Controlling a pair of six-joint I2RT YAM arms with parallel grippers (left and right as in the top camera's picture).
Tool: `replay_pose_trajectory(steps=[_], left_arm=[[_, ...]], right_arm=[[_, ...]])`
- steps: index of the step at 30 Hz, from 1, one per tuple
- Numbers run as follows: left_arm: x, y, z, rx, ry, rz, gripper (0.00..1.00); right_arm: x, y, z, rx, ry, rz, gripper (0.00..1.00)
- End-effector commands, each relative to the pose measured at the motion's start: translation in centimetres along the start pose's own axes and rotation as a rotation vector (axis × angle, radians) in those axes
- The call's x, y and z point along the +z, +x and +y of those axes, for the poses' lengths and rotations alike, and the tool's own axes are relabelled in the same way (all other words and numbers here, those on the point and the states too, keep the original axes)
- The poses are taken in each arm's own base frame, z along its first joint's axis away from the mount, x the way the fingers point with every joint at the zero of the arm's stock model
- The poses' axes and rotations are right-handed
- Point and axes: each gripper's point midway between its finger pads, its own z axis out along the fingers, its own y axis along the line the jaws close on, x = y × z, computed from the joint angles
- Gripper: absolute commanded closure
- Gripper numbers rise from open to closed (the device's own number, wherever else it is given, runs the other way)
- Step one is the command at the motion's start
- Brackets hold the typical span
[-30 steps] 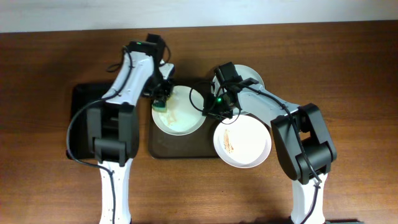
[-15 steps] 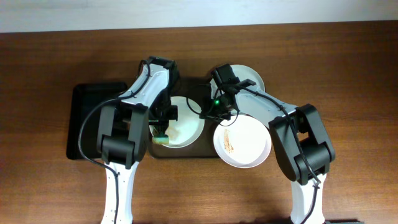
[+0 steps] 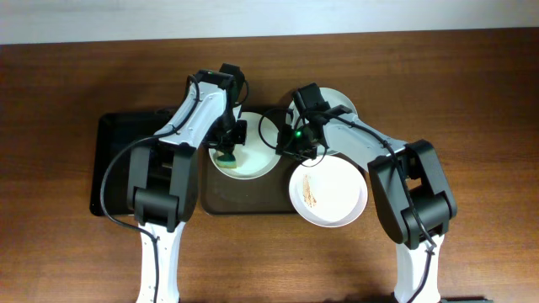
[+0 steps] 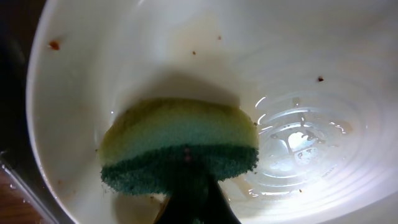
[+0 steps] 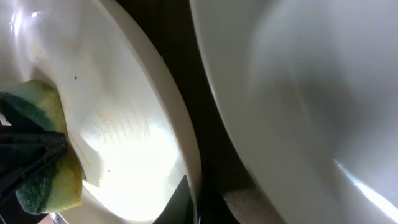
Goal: Clean dirty plates on tray and stack at the side
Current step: 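Scrub the left plate with the sponge while the right gripper holds it, then lift the scrubbed plate with the right gripper and place it right of the tray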
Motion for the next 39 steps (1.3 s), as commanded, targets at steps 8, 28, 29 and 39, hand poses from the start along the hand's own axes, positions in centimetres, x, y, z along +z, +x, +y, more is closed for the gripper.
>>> replay_pose_trajectory(steps=[8, 28, 29, 39], left_arm=[[-12.1, -3.6, 3.5, -0.16, 0.068, -0.289, 0.99], [-12.6, -5.2, 7.0, -0.243, 0.103, -0.345, 0.99], [-12.6, -5.2, 7.0, -0.243, 0.103, -0.345, 0.99], [-12.6, -5.1, 7.0, -0.244, 0.103, -0.34, 0.99]], right_arm=[[1.5, 1.5, -0.5, -0.019, 0.045, 0.03, 0.96], [-24.0, 4.0, 8.3, -0.521, 1.042, -0.837, 0.96], [-24.0, 4.2, 8.5, -0.532, 1.047, -0.84, 0.96], [-25.5, 7.3, 11.1, -0.723, 1.16, -0.928, 0.96]])
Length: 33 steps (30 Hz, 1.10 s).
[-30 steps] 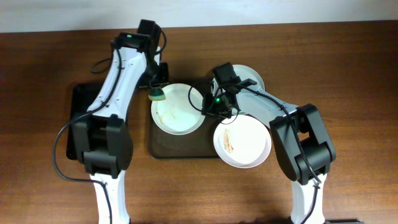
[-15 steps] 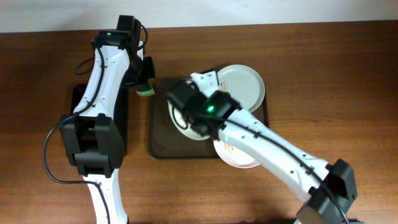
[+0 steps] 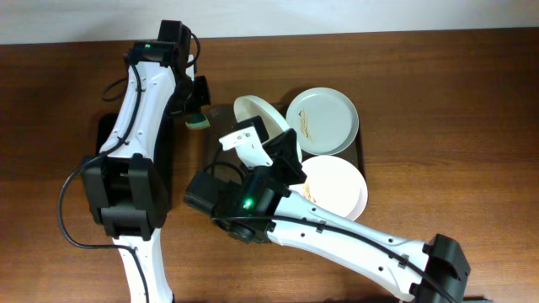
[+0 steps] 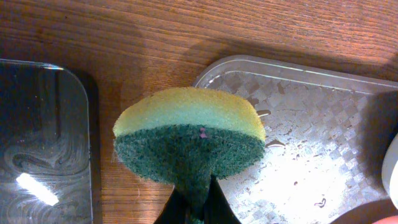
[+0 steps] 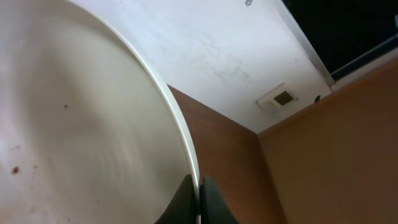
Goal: Clean dirty plates on tray and stack at the side
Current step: 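Lift the scrubbed plate with the right gripper and place it right of the tray, then move the right gripper to the rim of the front plate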
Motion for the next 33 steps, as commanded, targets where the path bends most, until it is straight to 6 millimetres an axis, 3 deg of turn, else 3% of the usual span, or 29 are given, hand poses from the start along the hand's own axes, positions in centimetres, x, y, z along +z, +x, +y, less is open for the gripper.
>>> replay_pose_trajectory(steps=[1, 3, 4, 7, 8, 10, 11, 12, 15, 18, 20, 21, 22, 23, 24, 25, 26, 27, 28, 29, 30, 31, 33], left_arm=[[-1.6, -0.5, -0.3, -0.01, 0.021, -0.035, 0.99], [-1.6, -0.5, -0.7, -0.026, 0.038, -0.035, 0.99], [-1.6, -0.7, -0.9, -0.029, 0.048, -0.041, 0.99], [-1.6, -0.9, -1.2, -0.037, 0.056, -0.049, 0.99], [-1.6, -1.0, -1.2, -0.036, 0.057, -0.053, 0.99], [-1.7, -1.2, -1.3, -0.036, 0.06, -0.062, 0.99], [-1.7, -1.2, -1.3, -0.034, 0.06, -0.063, 0.99], [-1.7, -1.3, -1.7, -0.027, 0.063, -0.072, 0.99], [-1.8, -2.2, -2.2, -0.019, 0.076, -0.108, 0.99], [-1.8, -2.2, -2.2, -0.019, 0.076, -0.108, 0.99], [-1.8, -2.2, -2.2, -0.019, 0.077, -0.108, 0.99], [-1.8, -2.0, -2.6, -0.017, 0.1, -0.1, 0.99], [-1.8, -2.0, -2.8, -0.017, 0.109, -0.098, 0.99], [-1.8, -2.1, -2.8, -0.017, 0.109, -0.1, 0.99], [-1.8, -2.2, -2.8, -0.017, 0.11, -0.104, 0.99], [-1.8, -2.2, -2.8, -0.016, 0.11, -0.105, 0.99], [-1.8, -2.2, -2.7, -0.016, 0.108, -0.105, 0.99], [-1.8, -2.2, -2.7, -0.016, 0.106, -0.105, 0.99], [-1.8, -2.2, -2.6, -0.018, 0.106, -0.106, 0.99], [-1.8, -2.3, -2.6, -0.018, 0.107, -0.109, 0.99], [-1.8, -2.3, -2.6, -0.018, 0.107, -0.108, 0.99], [-1.8, -2.2, -2.6, -0.019, 0.107, -0.107, 0.99], [-1.8, -2.2, -2.6, -0.019, 0.106, -0.105, 0.99]], right_arm=[[0.7, 1.9, -0.2, 0.02, -0.05, 0.1, 0.96], [1.3, 3.6, 0.5, 0.188, -0.228, 0.278, 0.96], [2.4, 4.7, -0.2, 0.297, -0.332, 0.411, 0.96], [7.7, 7.3, -6.4, 0.511, -0.479, 0.619, 0.96], [11.0, 9.7, -9.8, 0.605, -0.44, 0.692, 0.96], [15.3, 14.8, -14.8, 0.7, -0.356, 0.801, 0.96], [17.3, 18.0, -16.8, 0.74, -0.292, 0.86, 0.96], [19.7, 22.9, -18.3, 0.789, -0.227, 0.952, 0.96], [23.4, 29.7, -16.0, 0.856, -0.257, 1.071, 0.96], [25.0, 33.9, -13.6, 0.873, -0.219, 1.184, 0.96], [25.9, 34.9, -13.0, 0.875, -0.196, 1.2, 0.95], [26.0, 35.1, -13.1, 0.867, -0.184, 1.202, 0.86], [25.9, 35.1, -13.1, 0.867, -0.185, 1.203, 0.65], [25.8, 35.1, -13.1, 0.865, -0.187, 1.21, 0.52], [25.2, 34.2, -13.7, 0.861, -0.209, 1.225, 0.5], [24.9, 31.5, -14.0, 0.864, -0.315, 1.193, 0.49], [23.9, 25.7, -13.3, 0.88, -0.566, 1.081, 0.48], [22.9, 22.8, -12.4, 0.892, -0.694, 1.022, 0.4], [21.3, 20.3, -10.9, 0.893, -0.82, 0.989, 0.38], [19.6, 19.3, -9.1, 0.848, -0.877, 1.024, 0.38], [17.7, 19.2, -7.0, 0.769, -0.907, 1.08, 0.39], [15.7, 19.7, -4.4, 0.666, -0.927, 1.135, 0.53], [12.7, 23.4, -0.8, 0.526, -0.85, 1.288, 0.58]])
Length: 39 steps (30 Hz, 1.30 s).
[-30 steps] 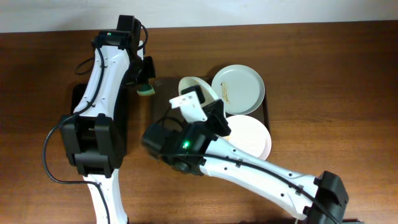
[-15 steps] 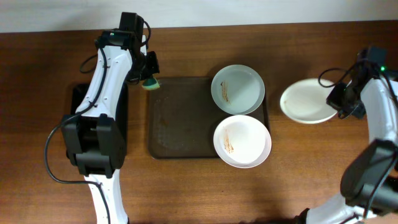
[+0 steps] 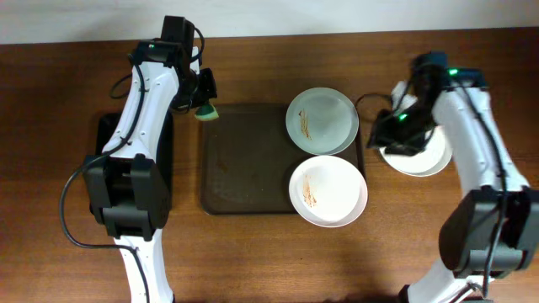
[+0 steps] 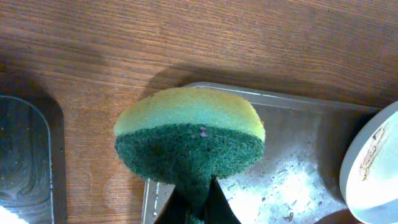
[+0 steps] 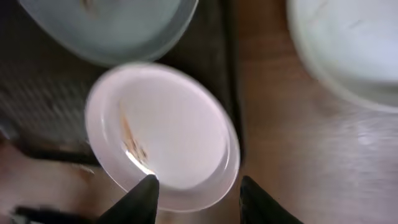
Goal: Clean dirty plates on tray and stack at the side
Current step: 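Move the right gripper to the rim of the front plate, then scrub the front plate with the sponge while the right gripper holds it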
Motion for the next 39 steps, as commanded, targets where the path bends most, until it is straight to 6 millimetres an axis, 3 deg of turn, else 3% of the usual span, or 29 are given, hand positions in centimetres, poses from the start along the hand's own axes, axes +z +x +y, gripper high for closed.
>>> replay_pose_trajectory(steps=[1, 2, 7, 10, 13, 16, 18, 21, 26, 28, 29, 31, 33, 36, 39], left_arm=[[-1.6, -0.7, -0.4, -0.007, 0.019, -0.038, 0.99], [-1.6, -0.7, -0.4, -0.007, 0.019, -0.038, 0.99], [-1.6, -0.6, -0.4, -0.007, 0.019, -0.037, 0.99], [-1.6, -0.5, -0.4, -0.008, 0.017, -0.031, 0.99], [-1.6, -0.5, -0.4, -0.008, 0.017, -0.031, 0.99], [-1.6, -0.4, -0.4, -0.008, 0.016, -0.027, 0.99], [-1.6, -0.4, -0.4, -0.008, 0.016, -0.027, 0.99], [-1.6, 0.0, -0.2, -0.011, 0.009, -0.009, 0.99], [-1.7, 1.7, 0.3, -0.02, -0.012, 0.058, 0.99], [-1.7, 2.0, 0.4, -0.022, -0.017, 0.072, 0.99], [-1.7, 2.1, 0.4, -0.022, -0.017, 0.073, 0.99], [-1.7, 2.2, 0.5, -0.023, -0.019, 0.079, 0.99], [-1.7, 2.2, 0.5, -0.023, -0.019, 0.078, 0.99], [-1.7, 2.2, 0.5, -0.022, -0.018, 0.078, 0.99], [-1.7, 2.2, 0.4, 0.002, -0.014, 0.081, 0.99]], right_arm=[[3.7, 3.4, -1.3, 0.012, 0.144, 0.104, 0.59], [5.4, 4.6, -1.7, 0.01, 0.175, 0.138, 0.6], [7.8, 5.6, -4.3, -0.009, 0.285, 0.143, 0.6], [10.2, 6.6, -3.6, -0.069, 0.291, 0.14, 0.69], [10.7, 7.1, -2.9, -0.094, 0.288, 0.149, 0.94], [10.4, 8.4, -2.2, -0.081, 0.254, 0.208, 0.96], [9.6, 8.6, -0.3, -0.109, 0.223, 0.215, 0.96], [8.0, 6.4, 5.5, -0.13, 0.226, 0.041, 0.96], [9.9, 4.2, 14.8, -0.027, 0.168, -0.302, 0.96], [11.7, 3.6, 16.4, 0.02, 0.148, -0.358, 0.96], [13.4, 3.6, 16.3, 0.054, 0.155, -0.34, 0.96], [14.8, 4.0, 16.1, 0.055, 0.162, -0.296, 0.96], [14.8, 3.9, 16.3, 0.035, 0.153, -0.295, 0.43], [14.7, 2.3, 16.8, -0.014, 0.12, -0.326, 0.42], [15.9, 0.7, 16.4, -0.124, 0.04, -0.246, 0.5]])
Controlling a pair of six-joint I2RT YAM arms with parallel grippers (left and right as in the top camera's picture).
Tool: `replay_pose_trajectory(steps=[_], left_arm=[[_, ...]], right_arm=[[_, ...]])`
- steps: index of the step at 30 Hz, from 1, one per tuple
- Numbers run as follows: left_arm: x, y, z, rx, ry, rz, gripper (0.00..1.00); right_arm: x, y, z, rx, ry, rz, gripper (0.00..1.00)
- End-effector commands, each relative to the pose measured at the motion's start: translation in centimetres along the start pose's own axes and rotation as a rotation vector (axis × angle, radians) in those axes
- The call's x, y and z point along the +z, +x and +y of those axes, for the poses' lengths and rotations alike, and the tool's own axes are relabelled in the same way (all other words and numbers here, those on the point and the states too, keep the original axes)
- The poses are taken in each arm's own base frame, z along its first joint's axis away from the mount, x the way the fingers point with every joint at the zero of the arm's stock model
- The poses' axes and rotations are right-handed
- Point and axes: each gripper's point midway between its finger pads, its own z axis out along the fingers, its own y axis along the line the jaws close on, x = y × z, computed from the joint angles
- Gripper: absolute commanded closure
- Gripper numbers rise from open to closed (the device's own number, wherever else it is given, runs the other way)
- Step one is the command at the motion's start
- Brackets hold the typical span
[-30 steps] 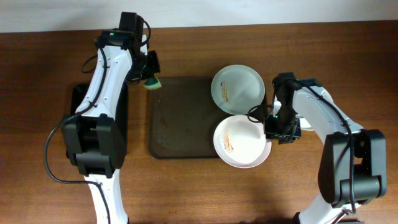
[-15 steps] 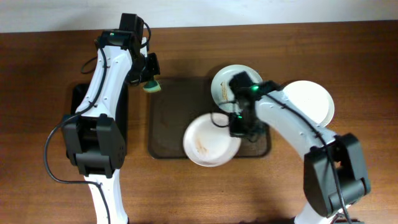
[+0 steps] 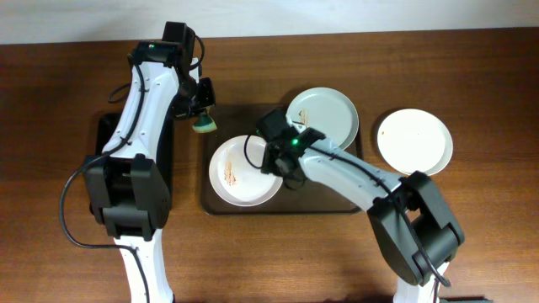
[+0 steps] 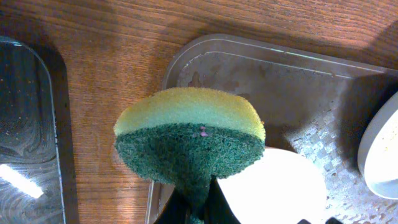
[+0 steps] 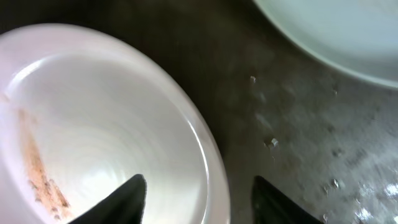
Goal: Clean dirty plates on tray and stack at the side
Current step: 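Scrub the front plate with the sponge while the right gripper holds it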
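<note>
My left gripper (image 3: pixel 205 124) is shut on a yellow-and-green sponge (image 4: pixel 189 140), held above the far left corner of the dark tray (image 3: pixel 290 202). A white plate (image 3: pixel 240 172) with brown streaks lies on the tray's left half. My right gripper (image 5: pixel 202 199) stands open with its fingers either side of that plate's right rim (image 5: pixel 211 162). A pale green plate (image 3: pixel 322 118) with streaks sits at the tray's far right. A white plate (image 3: pixel 414 141) with no marks showing rests on the table to the right of the tray.
A black shallow bin (image 3: pixel 109 160) lies to the left of the tray, under my left arm. The wooden table (image 3: pixel 472 219) runs on to the right and front of the tray.
The streaked white plate was at the tray's front right and now lies on its left half. My right gripper has moved from beside the plate on the table to this plate's rim. The sponge barely shifted.
First the sponge was pressed into a white plate that my right gripper held on the tray. Then the sponge was off by the tray's corner and the plate was raised on edge. Later that plate lay on the table at the right; now a second plate is at the tray's left.
</note>
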Motion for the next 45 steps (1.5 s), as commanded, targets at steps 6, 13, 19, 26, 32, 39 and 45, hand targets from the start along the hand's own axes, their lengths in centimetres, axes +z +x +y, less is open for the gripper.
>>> replay_pose_trajectory(steps=[6, 13, 19, 26, 32, 39, 45], left_arm=[[-1.6, -0.2, -0.5, 0.055, 0.02, -0.026, 0.99], [-1.5, 2.3, -0.9, 0.115, 0.06, 0.077, 0.99], [4.4, 7.6, -1.3, 0.259, -0.023, 0.217, 0.99], [13.9, 12.7, 1.9, 0.258, -0.041, 0.238, 0.99], [11.2, 21.5, 0.0, 0.252, 0.19, 0.594, 0.99], [14.3, 15.7, 1.5, 0.19, 0.007, 0.332, 0.99], [14.3, 10.2, 5.0, 0.099, -0.28, 0.081, 0.99]], right_arm=[[4.0, 1.4, 0.0, -0.233, -0.159, 0.184, 0.69], [3.8, 2.2, 0.0, -0.138, -0.166, 0.232, 0.96], [3.7, 2.5, -1.0, -0.099, -0.138, 0.262, 0.96], [3.6, 2.7, -2.0, -0.055, -0.112, 0.29, 0.96], [3.6, 2.5, -1.8, -0.054, -0.118, 0.281, 0.96], [3.6, 2.5, -1.9, -0.054, -0.116, 0.281, 0.96], [3.7, 2.5, -1.9, -0.055, -0.116, 0.279, 0.96]])
